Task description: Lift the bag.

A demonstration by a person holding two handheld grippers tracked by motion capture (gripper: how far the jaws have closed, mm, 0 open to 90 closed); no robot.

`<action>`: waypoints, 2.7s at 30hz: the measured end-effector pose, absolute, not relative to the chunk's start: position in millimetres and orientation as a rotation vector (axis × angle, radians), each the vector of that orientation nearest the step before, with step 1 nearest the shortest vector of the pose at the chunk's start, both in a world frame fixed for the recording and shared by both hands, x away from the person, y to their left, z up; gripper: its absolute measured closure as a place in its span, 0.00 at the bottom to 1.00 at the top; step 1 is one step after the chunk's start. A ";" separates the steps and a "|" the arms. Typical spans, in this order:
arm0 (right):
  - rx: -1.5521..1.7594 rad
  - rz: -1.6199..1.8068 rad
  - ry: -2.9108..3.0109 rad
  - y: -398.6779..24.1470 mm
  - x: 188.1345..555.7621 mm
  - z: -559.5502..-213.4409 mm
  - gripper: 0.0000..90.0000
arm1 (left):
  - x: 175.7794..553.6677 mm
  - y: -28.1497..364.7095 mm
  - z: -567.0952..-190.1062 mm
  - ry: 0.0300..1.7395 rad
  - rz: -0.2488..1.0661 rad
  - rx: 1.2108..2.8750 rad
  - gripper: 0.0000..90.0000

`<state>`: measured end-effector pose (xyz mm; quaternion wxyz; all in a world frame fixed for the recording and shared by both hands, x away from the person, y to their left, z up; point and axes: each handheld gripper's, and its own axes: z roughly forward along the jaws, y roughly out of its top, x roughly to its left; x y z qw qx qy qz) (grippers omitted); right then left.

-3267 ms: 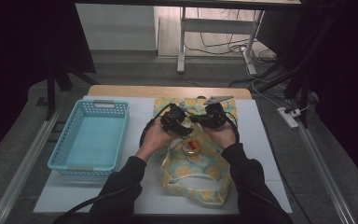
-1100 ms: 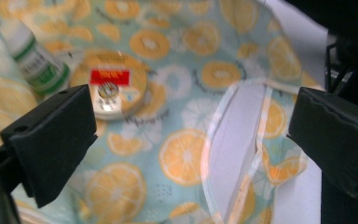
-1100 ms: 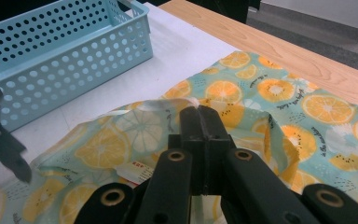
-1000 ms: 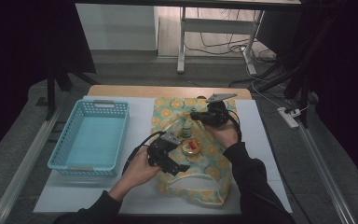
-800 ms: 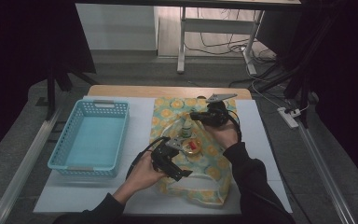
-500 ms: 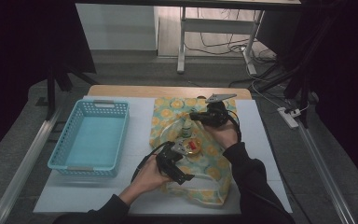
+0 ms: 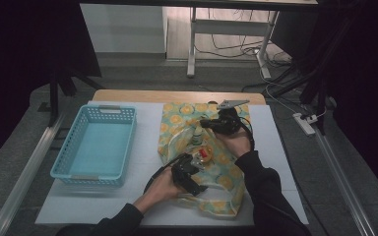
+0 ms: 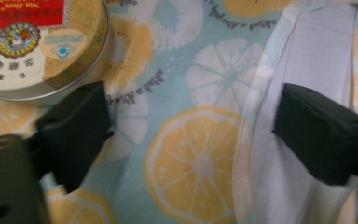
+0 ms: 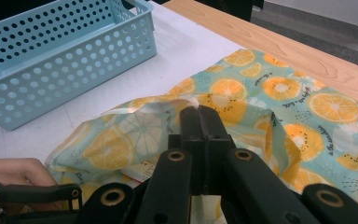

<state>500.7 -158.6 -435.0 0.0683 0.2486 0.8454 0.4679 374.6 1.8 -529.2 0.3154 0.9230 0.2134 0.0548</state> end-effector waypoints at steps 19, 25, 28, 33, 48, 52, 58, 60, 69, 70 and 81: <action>0.762 1.408 2.543 -162.2 501.3 -434.1 1.00 | 381.5 3.9 -524.2 0.645 0.023 2.402 0.99; 0.769 1.413 2.539 -164.4 501.5 -430.8 1.00 | 383.0 6.3 -521.3 0.672 -0.002 2.385 1.00; 0.773 1.423 2.535 -165.0 501.5 -429.1 1.00 | 384.6 11.7 -513.8 0.680 -0.029 2.348 1.00; 0.762 1.429 2.536 -163.6 498.9 -422.9 1.00 | 387.1 18.8 -494.3 0.699 -0.046 2.302 1.00; 0.678 1.418 2.530 -163.7 490.8 -390.6 1.00 | 399.3 43.1 -446.9 0.707 -0.025 2.194 1.00; 0.660 1.412 2.529 -164.2 489.3 -384.8 1.00 | 401.7 47.8 -434.0 0.702 -0.003 2.175 1.00; 0.645 1.404 2.525 -164.0 486.2 -374.2 1.00 | 406.4 54.6 -411.1 0.693 0.025 2.153 1.00; 0.642 1.404 2.521 -164.0 485.6 -370.5 1.00 | 409.0 57.8 -403.7 0.696 0.031 2.143 1.00; 0.631 1.419 2.524 -162.6 482.7 -355.9 1.00 | 422.9 74.7 -376.6 0.712 0.016 2.073 1.00; 0.627 1.420 2.524 -162.4 482.4 -354.3 1.00 | 424.2 76.2 -373.7 0.714 0.016 2.062 1.00; 0.592 1.443 2.512 -160.9 478.3 -330.3 1.00 | 434.2 85.7 -334.2 0.709 0.087 2.019 1.00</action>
